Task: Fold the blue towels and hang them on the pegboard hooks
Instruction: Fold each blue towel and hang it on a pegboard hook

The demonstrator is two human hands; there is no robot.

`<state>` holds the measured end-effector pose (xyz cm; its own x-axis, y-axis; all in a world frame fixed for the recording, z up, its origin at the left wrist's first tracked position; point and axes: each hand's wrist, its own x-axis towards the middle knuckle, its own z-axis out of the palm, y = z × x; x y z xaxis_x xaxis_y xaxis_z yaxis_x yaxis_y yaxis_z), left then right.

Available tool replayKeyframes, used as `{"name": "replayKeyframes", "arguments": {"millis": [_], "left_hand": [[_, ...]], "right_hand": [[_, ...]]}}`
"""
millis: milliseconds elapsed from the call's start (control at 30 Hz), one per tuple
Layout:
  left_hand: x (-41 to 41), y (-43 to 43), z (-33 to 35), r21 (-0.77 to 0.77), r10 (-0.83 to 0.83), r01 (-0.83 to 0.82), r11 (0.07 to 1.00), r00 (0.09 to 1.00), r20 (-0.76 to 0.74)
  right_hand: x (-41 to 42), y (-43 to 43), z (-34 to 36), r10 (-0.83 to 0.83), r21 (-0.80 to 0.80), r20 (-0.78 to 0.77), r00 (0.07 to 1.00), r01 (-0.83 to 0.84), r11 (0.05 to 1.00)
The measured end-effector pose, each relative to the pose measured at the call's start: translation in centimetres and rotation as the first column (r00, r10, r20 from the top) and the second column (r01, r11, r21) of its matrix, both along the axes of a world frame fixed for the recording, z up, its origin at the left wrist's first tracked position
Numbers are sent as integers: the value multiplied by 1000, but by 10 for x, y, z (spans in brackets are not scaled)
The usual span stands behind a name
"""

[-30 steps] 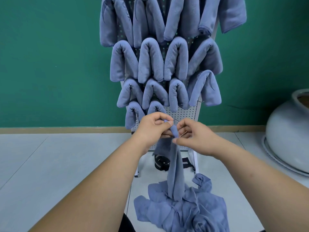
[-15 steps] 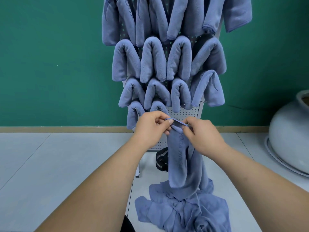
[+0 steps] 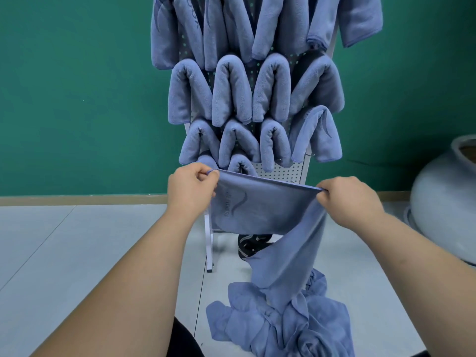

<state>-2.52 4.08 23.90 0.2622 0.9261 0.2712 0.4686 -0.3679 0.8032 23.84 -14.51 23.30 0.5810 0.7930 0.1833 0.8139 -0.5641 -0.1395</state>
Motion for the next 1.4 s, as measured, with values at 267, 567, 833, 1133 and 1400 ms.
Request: {"name": "replayKeyframes", "arguments": {"millis": [267, 567, 833, 1133, 1400], "left_hand": [[-12, 16, -19, -41, 31, -44, 998, 958, -286], [42, -30, -21, -99, -389, 380, 920, 916, -99], [66, -65, -21, 8, -415, 421, 907, 897, -155], [50, -53, -5, -12, -419, 430, 903, 887, 195], [35, -43, -4, -65, -452, 467, 882, 876, 167]], "right_hand": [[28, -11, -15, -15, 0, -122, 992, 15, 1000], [-20, 12, 1, 349, 379, -380, 857, -200, 904], [-44, 17, 3, 423, 343, -288, 859, -319, 883], [-15, 9, -9, 191, 28, -234, 953, -189, 982], [-13, 5, -11, 368, 233, -535, 760, -286, 930]]}}
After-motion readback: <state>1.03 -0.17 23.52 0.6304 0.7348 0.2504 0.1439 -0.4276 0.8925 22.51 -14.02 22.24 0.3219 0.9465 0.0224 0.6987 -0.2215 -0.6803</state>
